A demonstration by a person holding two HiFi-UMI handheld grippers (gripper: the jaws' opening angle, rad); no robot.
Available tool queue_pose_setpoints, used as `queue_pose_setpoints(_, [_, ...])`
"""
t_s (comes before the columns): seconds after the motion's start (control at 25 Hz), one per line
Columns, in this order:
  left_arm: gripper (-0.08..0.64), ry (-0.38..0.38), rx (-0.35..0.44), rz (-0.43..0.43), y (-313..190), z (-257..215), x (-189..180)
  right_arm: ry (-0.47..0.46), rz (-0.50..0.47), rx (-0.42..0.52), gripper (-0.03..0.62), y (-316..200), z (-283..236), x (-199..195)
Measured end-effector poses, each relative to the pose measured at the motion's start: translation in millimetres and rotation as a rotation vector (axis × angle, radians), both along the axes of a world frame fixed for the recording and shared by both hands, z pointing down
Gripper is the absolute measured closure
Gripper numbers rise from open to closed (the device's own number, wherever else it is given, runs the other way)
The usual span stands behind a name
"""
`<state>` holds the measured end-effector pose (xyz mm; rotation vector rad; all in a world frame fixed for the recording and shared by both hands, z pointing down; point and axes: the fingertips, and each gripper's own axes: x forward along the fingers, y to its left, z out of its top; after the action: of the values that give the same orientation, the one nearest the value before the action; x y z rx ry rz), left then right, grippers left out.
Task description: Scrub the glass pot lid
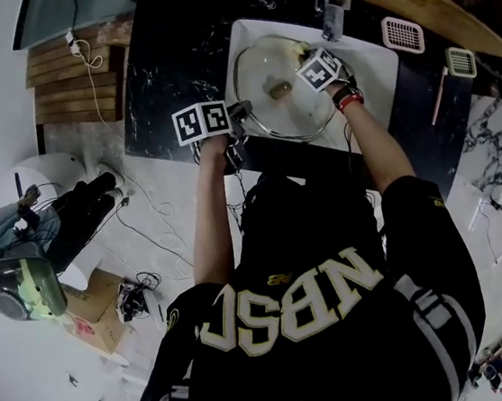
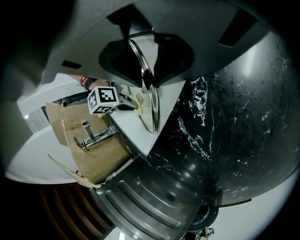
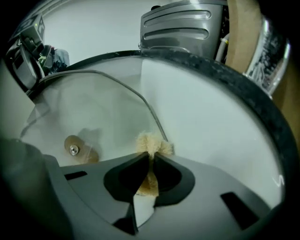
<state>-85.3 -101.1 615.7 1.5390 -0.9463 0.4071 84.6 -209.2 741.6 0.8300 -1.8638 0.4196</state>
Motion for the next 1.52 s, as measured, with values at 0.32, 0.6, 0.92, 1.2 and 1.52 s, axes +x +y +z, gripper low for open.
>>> queue_pose_setpoints(0.32, [0.471, -0.012, -0.001, 0.013, 1.3, 2.0, 0.7, 0.096, -0.061, -0.089, 0.548, 43.5, -1.5, 31.5])
queue_pose_setpoints(0.6, [0.471, -0.013, 0.001, 0.014, 1.3, 1.6, 0.9, 0.089, -0.104, -0.170, 0.546, 80.9, -2.5, 37.4])
queue_pose_setpoints(0.92, [0.471, -0.011, 0.000, 0.018, 0.4, 2.2, 1.5, -0.026, -0.197, -0.393, 0.547, 140.8, -16.3, 13.8])
queue_pose_setpoints(1.2, [0.469, -0.015, 0.001, 0.028, 1.2, 1.8, 2.5, -0.032, -0.297, -0.433, 0.549, 165.6, -39.1, -2.3])
queue_pose_setpoints(1.52, [0.470, -0.013, 0.001, 0.031, 1.3, 2.2, 2.9, -0.212, -0.310, -0.487, 0.549, 188.7, -69.7, -47.8])
